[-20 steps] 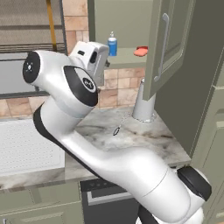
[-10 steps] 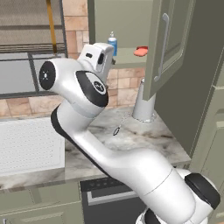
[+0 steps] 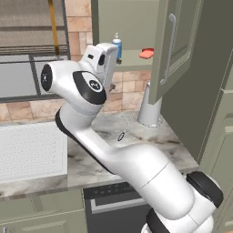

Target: Pick the bar soap and soap dispenser from the cabinet and place them on the counter.

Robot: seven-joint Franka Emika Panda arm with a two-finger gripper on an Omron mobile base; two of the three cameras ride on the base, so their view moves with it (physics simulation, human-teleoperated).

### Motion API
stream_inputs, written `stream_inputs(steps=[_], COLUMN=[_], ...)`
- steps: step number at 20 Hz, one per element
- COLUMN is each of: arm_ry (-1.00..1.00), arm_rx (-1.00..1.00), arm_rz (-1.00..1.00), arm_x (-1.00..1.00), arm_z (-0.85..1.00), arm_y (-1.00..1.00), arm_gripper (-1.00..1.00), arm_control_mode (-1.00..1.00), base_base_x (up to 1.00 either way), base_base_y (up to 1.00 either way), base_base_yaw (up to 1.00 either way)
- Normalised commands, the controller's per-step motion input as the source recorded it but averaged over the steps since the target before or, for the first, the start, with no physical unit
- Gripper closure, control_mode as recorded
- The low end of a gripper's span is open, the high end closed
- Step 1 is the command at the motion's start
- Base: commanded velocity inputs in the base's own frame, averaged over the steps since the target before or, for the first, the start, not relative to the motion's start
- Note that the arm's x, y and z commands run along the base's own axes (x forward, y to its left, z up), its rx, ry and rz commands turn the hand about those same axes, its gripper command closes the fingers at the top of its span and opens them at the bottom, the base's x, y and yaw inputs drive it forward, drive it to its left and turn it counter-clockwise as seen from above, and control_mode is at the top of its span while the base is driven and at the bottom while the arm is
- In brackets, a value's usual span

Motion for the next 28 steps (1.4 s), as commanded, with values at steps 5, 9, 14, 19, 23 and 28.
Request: stream_inputs(steps=[5,9,14,19,23,28], arm_ry=[0.0,0.0,0.03,0.01,0.0,0.0], arm_rx=[-0.03,-0.03,-0.03,-0.06,-0.06,-0.02], arm_rz=[-0.17,-0.17,-0.18,-0.2,-0.2,-0.12], arm_x=[0.14,0.16,0.14,0.08,0.06,0.02], arm_z=[0.17,0.13,0.07,0.0,0.0,0.05], arm_y=[0.0,0.0,0.0,0.0,0.0,-0.04], arm_gripper=[-1.0,-1.0,-1.0,-1.0,-1.0,-1.0], arm_control_mode=[-1.0,-1.0,-1.0,-1.0,-1.0,-1.0], base_base_x=[0.0,0.0,0.0,0.0,0.0,0.0], base_base_y=[0.0,0.0,0.0,0.0,0.0,0.0], base_base_yaw=[0.0,0.0,0.0,0.0,0.0,0.0])
